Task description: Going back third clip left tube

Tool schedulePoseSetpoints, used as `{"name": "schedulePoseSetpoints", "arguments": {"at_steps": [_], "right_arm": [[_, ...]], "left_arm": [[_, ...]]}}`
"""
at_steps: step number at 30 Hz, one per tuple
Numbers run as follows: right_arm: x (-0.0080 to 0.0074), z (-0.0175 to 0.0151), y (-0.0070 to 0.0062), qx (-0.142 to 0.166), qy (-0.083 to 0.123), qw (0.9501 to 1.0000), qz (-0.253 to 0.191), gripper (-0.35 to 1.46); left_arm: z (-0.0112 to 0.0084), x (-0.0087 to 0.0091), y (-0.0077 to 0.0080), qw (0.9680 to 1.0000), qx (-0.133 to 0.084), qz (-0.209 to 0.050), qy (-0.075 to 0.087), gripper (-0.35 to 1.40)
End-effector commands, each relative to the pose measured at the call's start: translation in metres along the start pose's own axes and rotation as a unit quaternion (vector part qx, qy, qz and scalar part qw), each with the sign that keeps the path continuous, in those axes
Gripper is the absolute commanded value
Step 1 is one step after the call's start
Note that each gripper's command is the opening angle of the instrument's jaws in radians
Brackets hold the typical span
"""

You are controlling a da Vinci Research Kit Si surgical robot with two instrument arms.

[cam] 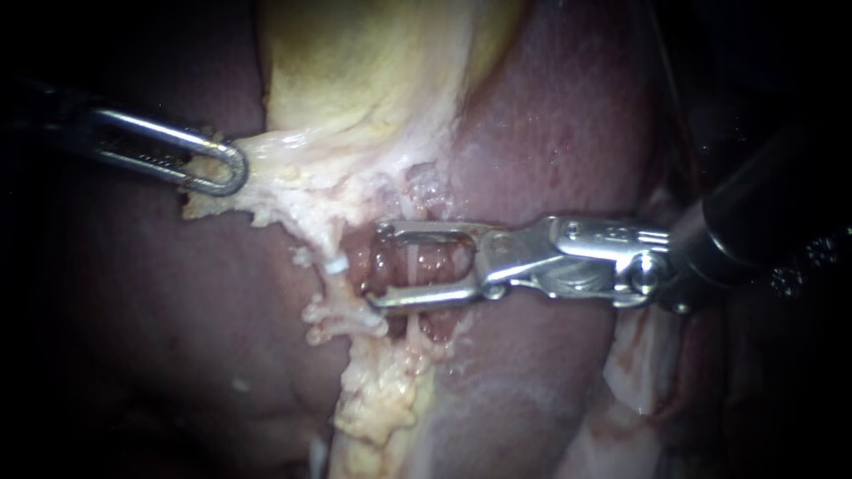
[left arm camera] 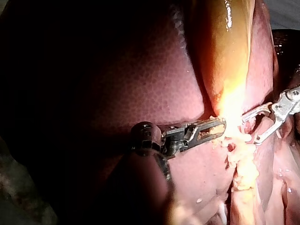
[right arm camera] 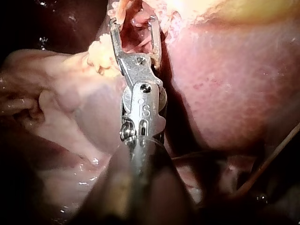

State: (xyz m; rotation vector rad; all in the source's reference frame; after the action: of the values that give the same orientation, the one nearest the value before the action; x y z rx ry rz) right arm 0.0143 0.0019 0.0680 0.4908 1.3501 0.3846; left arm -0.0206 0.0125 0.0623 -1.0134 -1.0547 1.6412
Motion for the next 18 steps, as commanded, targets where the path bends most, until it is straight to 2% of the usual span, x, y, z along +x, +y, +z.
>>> {"name": "schedulePoseSetpoints", "arguments": {"at_steps": [1,10,18], "right_arm": [[0.0,-0.0004,-0.0001,0.001,0.0,1.0,-0.006,0.5],[0.0002,-0.0038,-0.0006,0.01,-0.002,0.9993,-0.035,0.5],[0.0018,-0.007,-0.0014,0.019,-0.002,0.9987,-0.048,0.5]], "left_arm": [[0.0,0.0,0.0,1.0,0.0,0.0,0.0,-0.35],[0.0,0.0,0.0001,1.0,0.0,0.0,0.0,-0.35],[0.0,0.0,0.0001,1.0,0.0,0.0,0.0,-0.35]]}}
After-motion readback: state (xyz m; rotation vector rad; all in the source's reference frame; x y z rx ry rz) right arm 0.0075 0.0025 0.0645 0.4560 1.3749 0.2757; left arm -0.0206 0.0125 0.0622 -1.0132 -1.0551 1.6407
